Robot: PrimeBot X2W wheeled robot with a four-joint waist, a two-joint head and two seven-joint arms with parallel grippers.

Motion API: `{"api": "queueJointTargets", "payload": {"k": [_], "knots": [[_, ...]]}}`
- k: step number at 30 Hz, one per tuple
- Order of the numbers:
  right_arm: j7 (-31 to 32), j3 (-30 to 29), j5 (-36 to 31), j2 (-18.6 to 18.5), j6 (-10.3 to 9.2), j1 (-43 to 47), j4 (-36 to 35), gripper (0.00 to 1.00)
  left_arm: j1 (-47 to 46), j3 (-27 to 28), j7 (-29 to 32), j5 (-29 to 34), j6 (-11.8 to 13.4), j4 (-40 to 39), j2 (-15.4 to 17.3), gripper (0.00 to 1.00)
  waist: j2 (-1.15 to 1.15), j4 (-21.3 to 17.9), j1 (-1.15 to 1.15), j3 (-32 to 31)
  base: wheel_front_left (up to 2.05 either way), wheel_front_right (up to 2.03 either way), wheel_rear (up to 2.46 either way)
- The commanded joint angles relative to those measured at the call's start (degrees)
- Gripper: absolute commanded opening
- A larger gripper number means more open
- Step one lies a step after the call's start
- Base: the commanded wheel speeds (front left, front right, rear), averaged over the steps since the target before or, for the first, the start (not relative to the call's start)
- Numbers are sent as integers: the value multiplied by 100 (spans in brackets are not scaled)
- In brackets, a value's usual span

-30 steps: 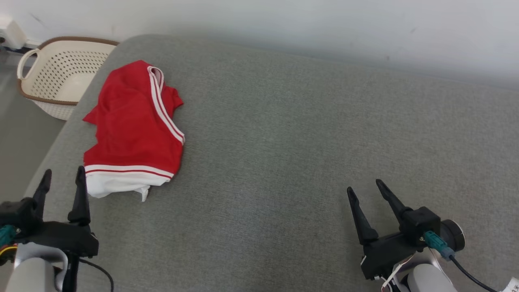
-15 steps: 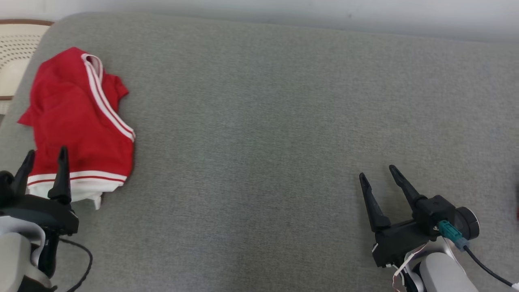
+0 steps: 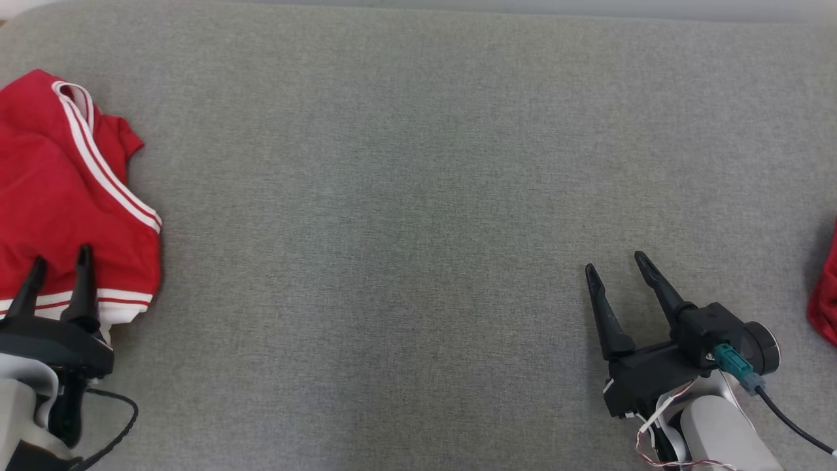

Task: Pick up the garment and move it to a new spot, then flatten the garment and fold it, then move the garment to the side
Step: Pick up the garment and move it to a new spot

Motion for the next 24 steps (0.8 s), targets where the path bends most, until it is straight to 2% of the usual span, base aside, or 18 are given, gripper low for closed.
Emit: {"api": "queueJointTargets", "payload": {"k": [1, 2, 8, 17, 24], "knots": [[-8, -14, 9, 22, -3, -53, -7, 100, -107, -37, -7, -64, 0, 38, 67, 29, -1, -66, 0, 62, 0, 0, 0], [-8, -11, 12, 31, -3, -69, -3, 100, -106, -54, -7, -88, 0, 60, 91, 0, -1, -86, 0, 72, 0, 0, 0], [-8, -68, 69, 73, -3, -101, 7, 100, -123, -271, -7, -232, -1, 181, 16, 0, -1, -193, 0, 45, 0, 0, 0], [-8, -143, 102, 195, -3, -6, 50, 100, 39, -706, -7, -241, -1, -879, -342, 0, -1, -249, 0, -114, 0, 0, 0], [-8, -99, 139, 338, -3, -46, 72, 100, -121, -1428, -7, -149, -1, -1812, -759, 0, -1, -377, 0, -180, 0, 0, 0]]}}
